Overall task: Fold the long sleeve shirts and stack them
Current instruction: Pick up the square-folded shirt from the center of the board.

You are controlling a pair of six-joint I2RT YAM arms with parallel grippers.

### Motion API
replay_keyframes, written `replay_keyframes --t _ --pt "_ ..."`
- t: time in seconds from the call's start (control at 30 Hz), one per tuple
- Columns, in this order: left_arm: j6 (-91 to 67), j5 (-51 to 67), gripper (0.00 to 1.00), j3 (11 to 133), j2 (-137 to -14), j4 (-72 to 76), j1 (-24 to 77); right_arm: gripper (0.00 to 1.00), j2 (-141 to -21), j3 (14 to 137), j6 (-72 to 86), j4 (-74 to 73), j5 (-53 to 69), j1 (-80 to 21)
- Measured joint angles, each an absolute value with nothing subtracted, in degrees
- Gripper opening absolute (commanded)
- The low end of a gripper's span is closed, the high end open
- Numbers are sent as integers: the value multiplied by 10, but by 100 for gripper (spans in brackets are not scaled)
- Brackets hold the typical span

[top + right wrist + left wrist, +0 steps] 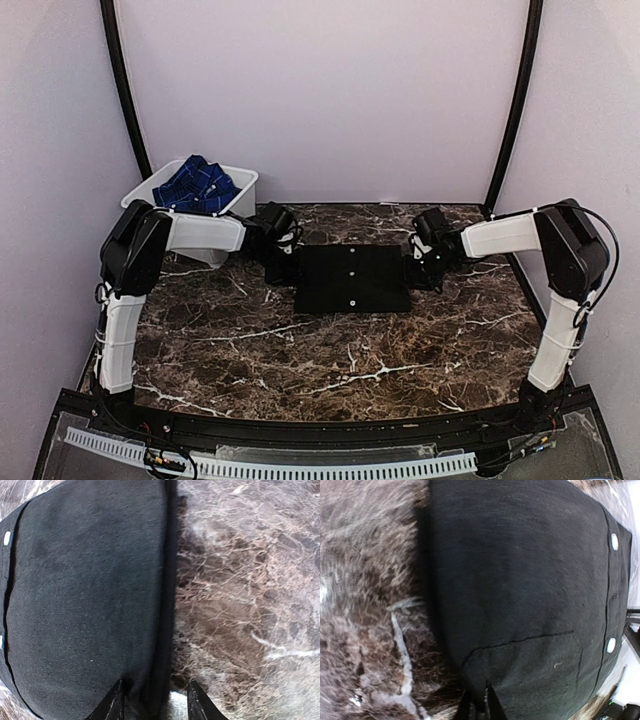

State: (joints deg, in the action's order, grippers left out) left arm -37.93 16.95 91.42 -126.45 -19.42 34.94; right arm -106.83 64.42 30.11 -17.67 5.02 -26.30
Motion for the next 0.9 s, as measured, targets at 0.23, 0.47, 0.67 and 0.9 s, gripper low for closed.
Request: replay_keyframes --t 0.23,0.47,0.67,0.9 --pt "-378 176 0 917 -1264 -206 349 40 -1052 630 301 -177 49 -276" --pt "-333 163 0 852 -1185 -265 339 39 -996 621 302 -196 45 -320" --pt "-279 146 0 833 -1117 -315 319 30 -983 637 316 -201 44 -364" --pt "-242 142 0 833 -1103 -346 317 21 -1047 716 336 -191 38 -384"
